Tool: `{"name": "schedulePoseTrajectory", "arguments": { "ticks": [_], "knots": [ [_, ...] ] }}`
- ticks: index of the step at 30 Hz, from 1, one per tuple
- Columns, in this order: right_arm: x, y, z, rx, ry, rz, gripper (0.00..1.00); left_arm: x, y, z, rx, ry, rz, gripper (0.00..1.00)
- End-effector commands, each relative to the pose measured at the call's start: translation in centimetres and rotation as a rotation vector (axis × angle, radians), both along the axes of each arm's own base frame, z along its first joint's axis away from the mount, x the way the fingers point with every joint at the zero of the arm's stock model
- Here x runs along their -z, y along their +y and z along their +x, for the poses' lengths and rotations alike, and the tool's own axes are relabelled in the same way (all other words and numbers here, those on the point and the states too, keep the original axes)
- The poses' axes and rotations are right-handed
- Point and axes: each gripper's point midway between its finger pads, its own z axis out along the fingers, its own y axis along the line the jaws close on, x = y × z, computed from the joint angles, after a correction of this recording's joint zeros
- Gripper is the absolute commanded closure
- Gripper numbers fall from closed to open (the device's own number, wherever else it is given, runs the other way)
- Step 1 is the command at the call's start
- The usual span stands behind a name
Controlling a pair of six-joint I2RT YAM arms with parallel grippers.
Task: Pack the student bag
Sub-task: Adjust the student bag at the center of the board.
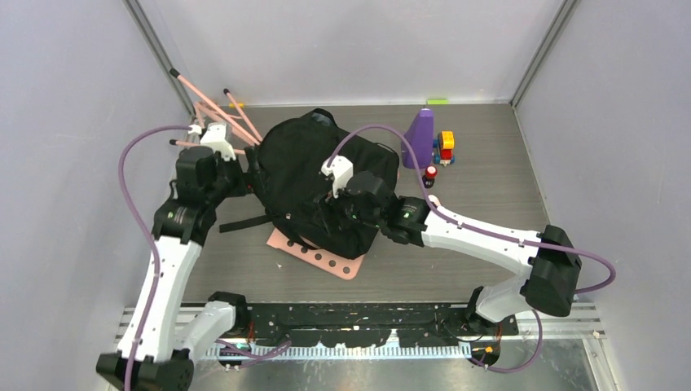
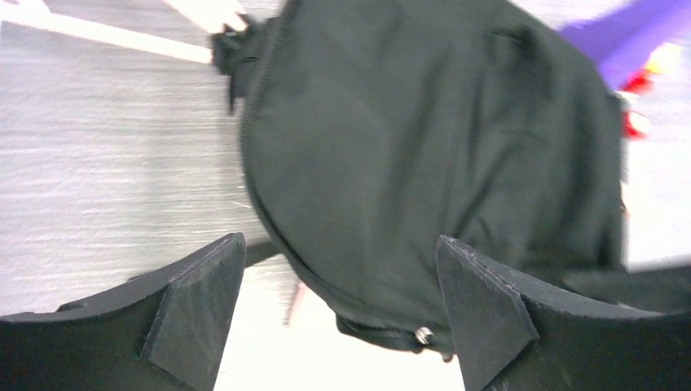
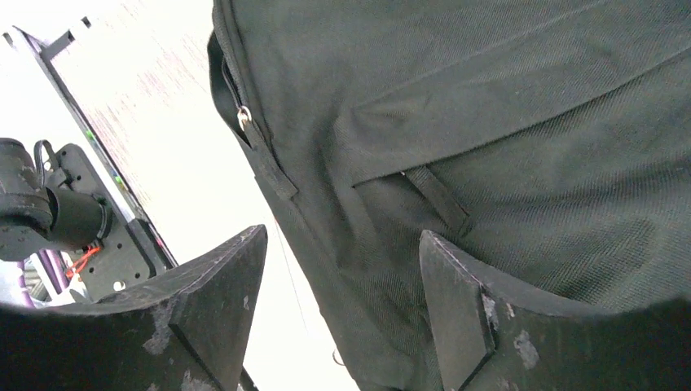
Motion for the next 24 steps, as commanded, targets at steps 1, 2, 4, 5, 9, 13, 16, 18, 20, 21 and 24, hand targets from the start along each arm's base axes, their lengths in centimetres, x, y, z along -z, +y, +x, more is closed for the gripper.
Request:
{"name": "schedulePoseTrajectory", "arguments": {
  "ticks": [1,2,4,5,9,13,16,18,20,21,24],
  "knots": [
    [-5.3,1.1,2.1,0.094,-0.105,0.13,0.26,-0.8,-5.1,-4.3,0.343,-0.035,-0.089,0.12],
    [-5.2,0.8,2.2,0.101,-0.113,0.12,0.26,-0.4,-6.1,-4.9,0.4,-0.029,-0.105,0.13],
    [-5.2,0.0,2.6,0.135,-0.13,0.1,0.25,0.5,-7.6,-5.8,0.481,-0.028,-0.093,0.16],
    [-5.5,-0.6,2.9,0.167,-0.143,0.092,0.25,0.8,-8.3,-6.1,0.514,-0.034,-0.064,0.16],
    [-5.6,-3.7,3.6,0.304,-0.15,0.054,0.24,1.7,-11.2,-7.1,0.668,-0.085,0.125,0.16],
    [-5.5,-6.5,3.6,0.39,-0.162,0.05,0.22,3.9,-13.2,-7.4,0.829,-0.099,0.342,0.21],
    [-5.5,-7.7,3.5,0.413,-0.155,0.068,0.21,5.4,-13.5,-6.6,0.846,-0.071,0.449,0.24],
    [-5.6,-8.1,3.3,0.414,-0.145,0.087,0.21,5.8,-13.4,-6.0,0.842,-0.064,0.5,0.26],
    [-5.6,-8.5,3.1,0.417,-0.141,0.095,0.21,6.2,-13.2,-5.6,0.844,-0.061,0.54,0.26],
    [-5.6,-8.7,3.0,0.418,-0.14,0.1,0.21,6.4,-13.0,-5.6,0.849,-0.055,0.56,0.27],
    [-5.8,-9.2,2.9,0.423,-0.14,0.115,0.21,7.3,-12.0,-5.3,0.821,-0.036,0.638,0.29]
  ]
}}
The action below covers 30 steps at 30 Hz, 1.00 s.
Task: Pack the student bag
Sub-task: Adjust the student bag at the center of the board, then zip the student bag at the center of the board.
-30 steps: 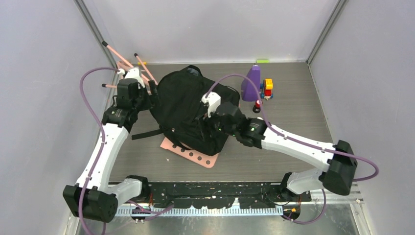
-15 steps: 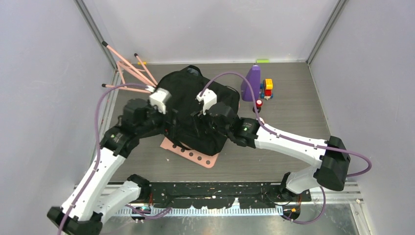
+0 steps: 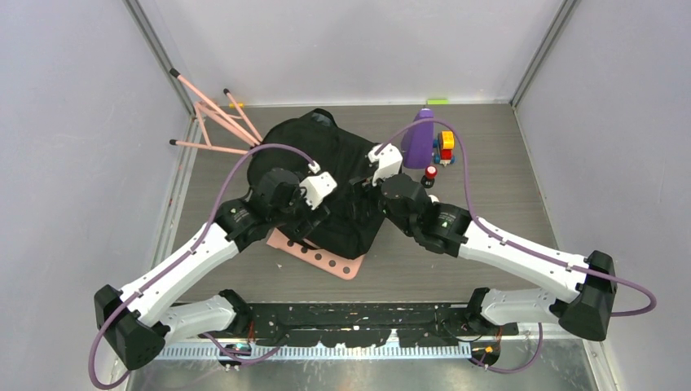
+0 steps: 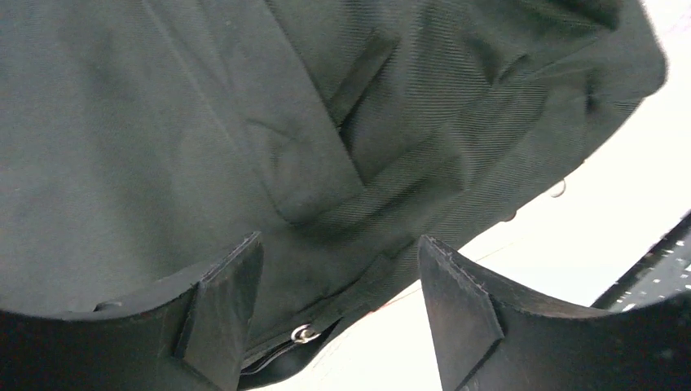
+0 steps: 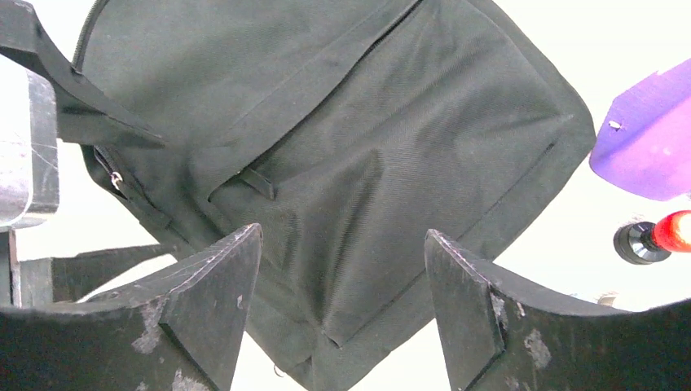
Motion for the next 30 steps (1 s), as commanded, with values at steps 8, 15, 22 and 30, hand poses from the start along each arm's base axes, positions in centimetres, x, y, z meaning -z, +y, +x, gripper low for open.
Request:
{"name": "schedulePoseTrajectory", "arguments": {
  "ticks": [8,15,22,30],
  "knots": [
    [-0.6,-1.5,0.4,0.045,-0.005,0.074,0.2,0.0,1.9,-0.3,-0.004,-0.052,0.103,0.28],
    [-0.5,-1.1,0.5,0.036,0.01,0.088,0.21,0.7,2.5,-0.2,-0.034,-0.053,0.117,0.35],
    [0.2,-0.9,0.7,0.041,0.024,0.081,0.22,-1.2,2.6,0.9,-0.117,-0.1,0.067,0.93],
    [2.9,0.4,0.8,0.046,0.097,0.005,0.25,-4.8,3.3,1.9,-0.265,-0.193,-0.074,1.0]
  ]
}}
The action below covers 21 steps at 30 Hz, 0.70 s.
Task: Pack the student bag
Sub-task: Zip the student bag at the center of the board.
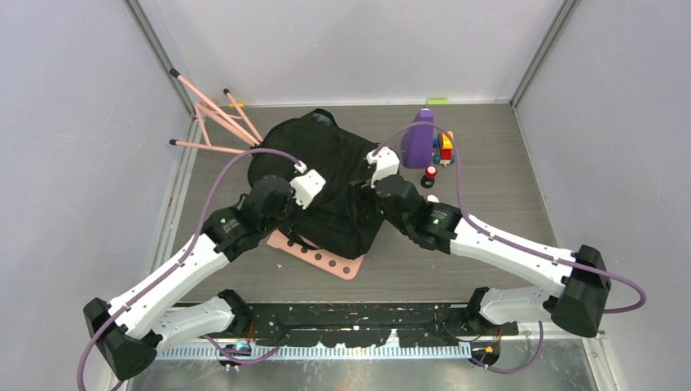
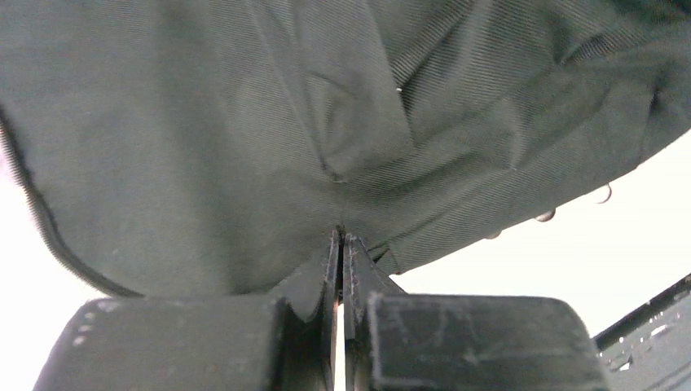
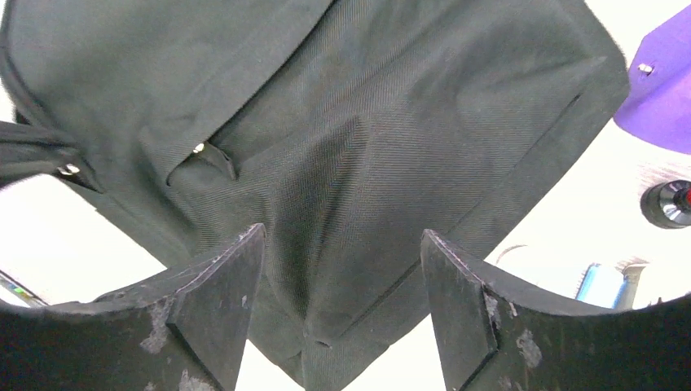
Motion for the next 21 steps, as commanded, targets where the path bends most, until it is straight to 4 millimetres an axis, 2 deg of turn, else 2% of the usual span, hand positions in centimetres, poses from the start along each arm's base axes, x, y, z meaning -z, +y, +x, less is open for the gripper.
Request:
{"name": "schedulePoseTrajectory", "arguments": {
  "ticks": [1,4,7,9,11,12,14,17,21],
  "knots": [
    [0.3,1.2,0.4,0.023,0.017,-0.008,0.25,-4.0,0.4,1.5,-0.123,-0.118,-0.121,1.0],
    [1.9,1.5,0.9,0.061,0.034,-0.063,0.25,-4.2,0.7,1.6,-0.162,-0.121,-0.146,1.0],
    [2.6,1.5,1.2,0.113,0.038,-0.096,0.26,-4.1,0.8,1.7,-0.195,-0.117,-0.167,1.0],
    [3.1,0.9,1.4,0.17,0.037,-0.121,0.31,-4.1,1.1,1.9,-0.229,-0.125,-0.179,1.0],
    [3.6,-0.4,1.8,0.248,0.031,-0.161,0.55,-4.4,1.6,2.4,-0.268,-0.148,-0.184,1.0],
    [3.9,-0.9,2.0,0.278,0.029,-0.169,0.81,-4.7,1.8,2.6,-0.297,-0.153,-0.212,1.0],
    [4.0,-2.3,2.2,0.334,0.007,-0.204,0.97,-5.3,2.6,3.3,-0.345,-0.18,-0.244,1.0],
    [3.9,-4.0,2.3,0.374,-0.023,-0.239,0.99,-6.3,4.2,4.5,-0.418,-0.214,-0.291,1.0],
    [3.6,-5.4,2.4,0.38,-0.028,-0.235,0.99,-8.0,6.3,6.3,-0.478,-0.25,-0.405,1.0]
  ]
}}
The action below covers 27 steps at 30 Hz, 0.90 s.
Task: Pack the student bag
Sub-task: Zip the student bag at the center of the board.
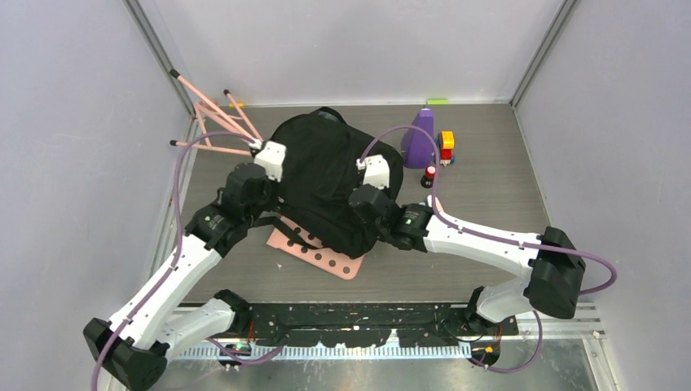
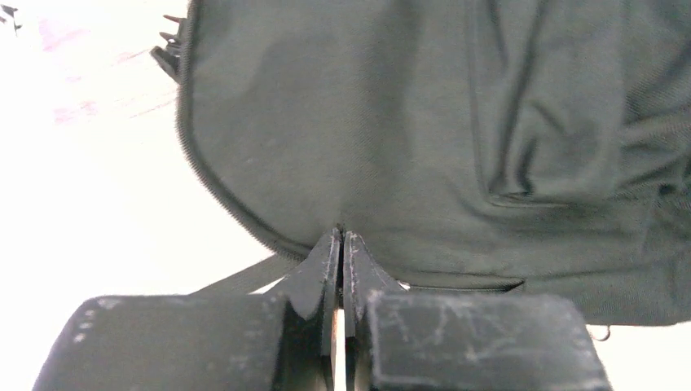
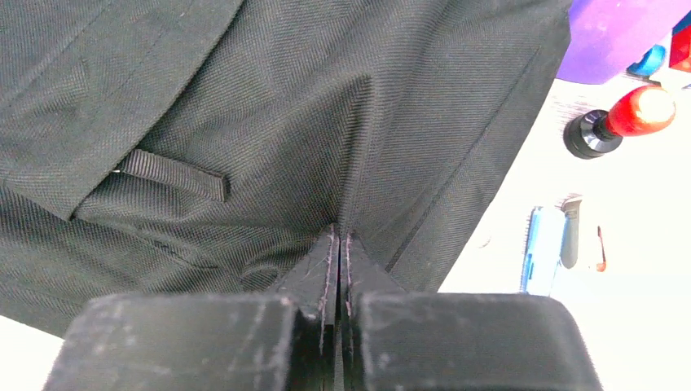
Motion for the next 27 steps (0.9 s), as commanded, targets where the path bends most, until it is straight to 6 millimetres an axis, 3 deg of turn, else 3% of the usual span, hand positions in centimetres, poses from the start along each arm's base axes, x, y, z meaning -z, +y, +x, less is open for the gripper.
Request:
{"name": "schedulePoseTrajectory", "arguments": {
  "ticks": [1,8,11,13,14,16,17,22,26,27],
  "knots": [
    [-1.1,-4.3,0.8,0.11,-0.054,-0.05,0.99,-5.1,2.5,3.2,-0.116,-0.183,-0.187,1.0],
    [-0.9,-4.2,0.9,0.076,-0.041,-0.009,0.99,-7.4,4.9,7.4,-0.171,-0.265,-0.279,1.0],
    [-1.1,-4.1,1.1,0.061,-0.035,0.0,0.99,-8.7,5.0,8.1,-0.157,-0.289,-0.29,1.0],
    [-1.9,-3.5,1.0,0.024,-0.034,0.01,0.85,-9.4,3.1,7.8,-0.048,-0.285,-0.314,1.0],
    [-2.6,-3.3,1.0,0.005,-0.042,0.012,0.63,-9.7,2.0,7.4,0.019,-0.277,-0.329,1.0],
    [-4.8,-2.2,1.0,-0.058,-0.075,0.054,0.37,-9.5,0.0,6.3,0.141,-0.239,-0.357,1.0],
    [-5.7,-1.6,0.7,-0.115,-0.086,0.063,0.31,-9.5,-0.8,5.7,0.19,-0.222,-0.371,1.0],
    [-10.8,2.3,-0.6,-0.346,-0.194,0.137,0.27,-8.9,-1.9,4.1,0.262,-0.178,-0.396,1.0],
    [-13.0,6.9,-2.3,-0.585,-0.289,0.206,0.26,-9.0,-1.5,3.9,0.235,-0.175,-0.403,1.0],
    [-12.7,7.9,-2.4,-0.622,-0.295,0.209,0.26,-9.0,-1.7,3.8,0.24,-0.172,-0.412,1.0]
  ]
}}
